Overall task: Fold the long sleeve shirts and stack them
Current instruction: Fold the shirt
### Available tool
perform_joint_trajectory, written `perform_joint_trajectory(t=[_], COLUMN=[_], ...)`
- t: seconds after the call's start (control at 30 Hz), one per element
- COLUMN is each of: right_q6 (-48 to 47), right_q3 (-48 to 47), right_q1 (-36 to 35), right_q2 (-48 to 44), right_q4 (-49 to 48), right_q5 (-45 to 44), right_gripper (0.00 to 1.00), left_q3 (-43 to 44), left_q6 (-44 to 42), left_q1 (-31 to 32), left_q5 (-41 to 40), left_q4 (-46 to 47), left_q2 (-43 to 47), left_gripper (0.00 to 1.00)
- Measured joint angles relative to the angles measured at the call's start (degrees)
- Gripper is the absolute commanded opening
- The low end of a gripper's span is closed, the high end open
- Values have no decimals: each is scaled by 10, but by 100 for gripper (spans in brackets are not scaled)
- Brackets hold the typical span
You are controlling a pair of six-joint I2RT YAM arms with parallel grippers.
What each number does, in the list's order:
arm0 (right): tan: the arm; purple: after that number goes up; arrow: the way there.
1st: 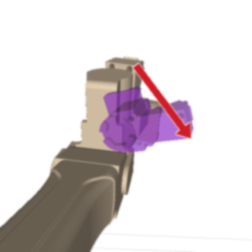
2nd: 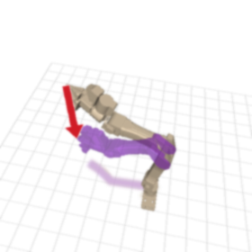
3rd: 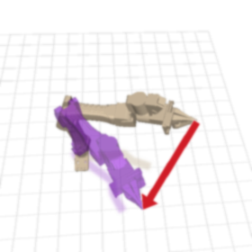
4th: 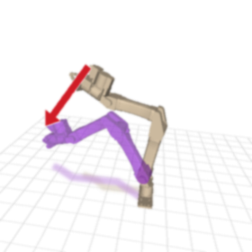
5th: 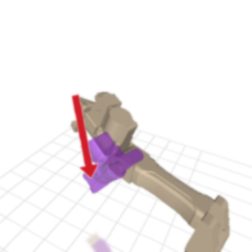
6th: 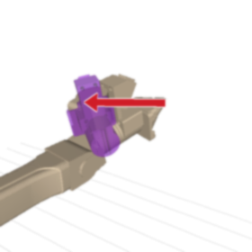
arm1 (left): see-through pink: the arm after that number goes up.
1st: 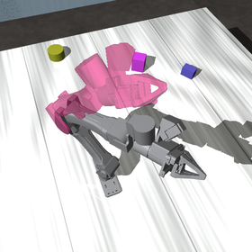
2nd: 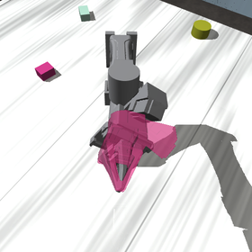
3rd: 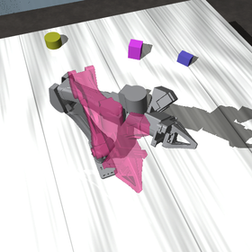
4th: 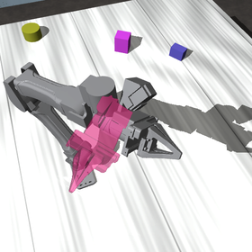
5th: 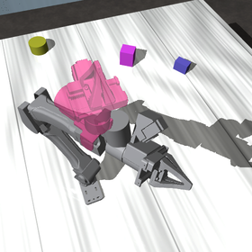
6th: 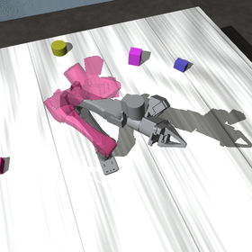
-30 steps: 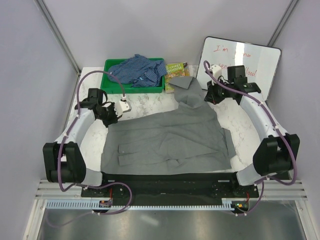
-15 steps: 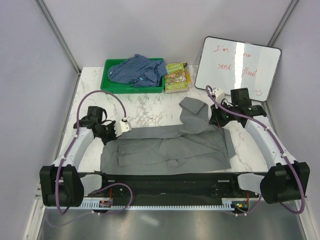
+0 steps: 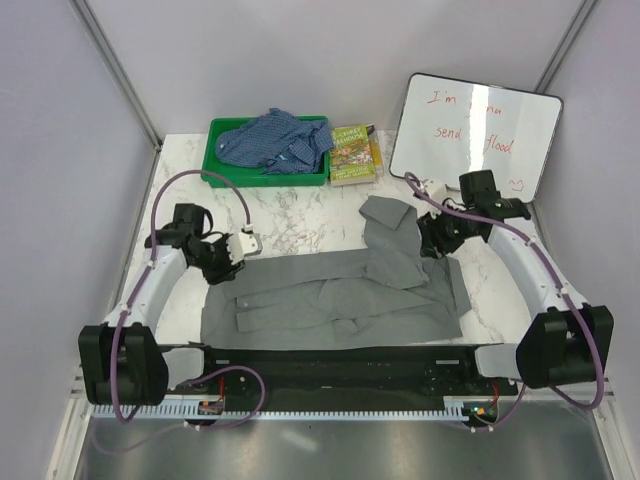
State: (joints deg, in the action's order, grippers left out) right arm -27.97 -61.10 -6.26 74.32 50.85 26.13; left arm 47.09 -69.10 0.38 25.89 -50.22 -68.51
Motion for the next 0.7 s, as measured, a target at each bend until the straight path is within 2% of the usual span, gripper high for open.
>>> perform_joint_trajectory(t=[0.17, 0.47, 0.7], right_q6=[5, 21, 26], right_q3=[-42, -40, -88], right_q1=[8, 9, 9], right_q2=[75, 261, 326], right_q4=[-22, -69, -78], right_q5=[-6, -33, -52], right_gripper=[43, 40, 39], left_q3=[40, 42, 104], left_q6=[49, 153, 227], left_q1=[0, 37, 69], left_q5=[3, -44, -99], left_q4=[10, 76, 118], left_q2=[-58, -192, -285], left_gripper=[45, 40, 36])
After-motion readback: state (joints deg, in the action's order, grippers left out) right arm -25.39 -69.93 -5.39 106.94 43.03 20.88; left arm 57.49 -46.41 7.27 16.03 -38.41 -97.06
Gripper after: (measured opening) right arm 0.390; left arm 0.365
